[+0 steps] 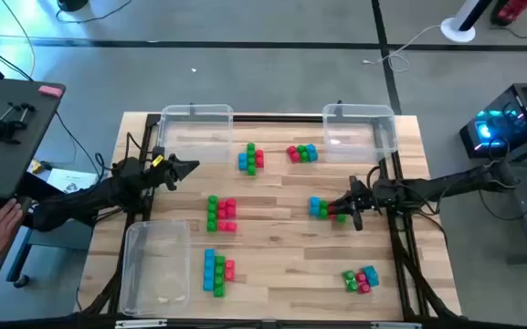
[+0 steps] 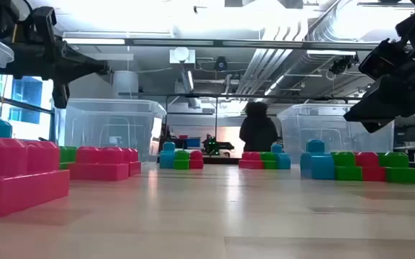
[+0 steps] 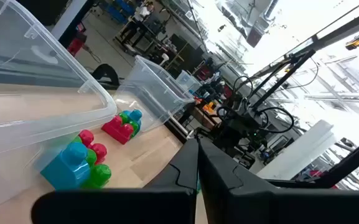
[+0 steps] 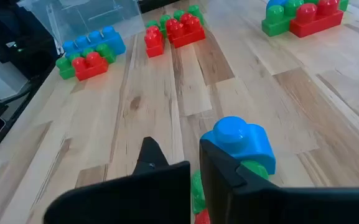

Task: Sort blocks

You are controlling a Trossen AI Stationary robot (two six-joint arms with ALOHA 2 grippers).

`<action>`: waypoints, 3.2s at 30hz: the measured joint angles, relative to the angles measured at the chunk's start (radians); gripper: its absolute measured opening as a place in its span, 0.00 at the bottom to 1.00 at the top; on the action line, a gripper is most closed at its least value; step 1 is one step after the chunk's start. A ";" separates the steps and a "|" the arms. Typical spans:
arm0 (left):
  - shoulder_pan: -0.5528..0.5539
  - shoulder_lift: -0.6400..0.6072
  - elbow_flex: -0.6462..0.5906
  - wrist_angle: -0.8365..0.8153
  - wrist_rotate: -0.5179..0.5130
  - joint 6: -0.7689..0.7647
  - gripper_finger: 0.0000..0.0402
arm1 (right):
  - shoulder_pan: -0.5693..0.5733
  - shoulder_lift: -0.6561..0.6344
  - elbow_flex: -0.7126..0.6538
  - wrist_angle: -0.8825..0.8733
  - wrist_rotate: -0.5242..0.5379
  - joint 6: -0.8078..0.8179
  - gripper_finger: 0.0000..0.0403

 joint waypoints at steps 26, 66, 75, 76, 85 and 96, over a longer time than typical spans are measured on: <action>0.000 0.000 0.000 0.000 0.000 0.000 0.00 | 0.000 0.000 0.000 0.000 0.000 0.000 0.00; 0.000 0.000 0.000 0.000 0.000 0.000 0.00 | 0.000 0.000 0.000 0.000 0.000 0.000 0.00; 0.000 0.000 0.000 0.000 0.000 0.000 0.00 | 0.000 0.000 0.000 0.000 0.000 0.000 0.00; 0.000 0.000 0.000 0.000 0.000 0.000 0.00 | 0.000 0.000 0.000 0.000 0.000 0.000 0.00; 0.000 0.000 0.000 0.023 0.000 -0.043 0.00 | 0.000 0.000 0.000 0.000 0.000 0.000 0.00; 0.001 0.017 0.000 0.195 -0.447 -0.563 0.00 | 0.000 0.000 0.000 0.000 0.000 0.000 0.00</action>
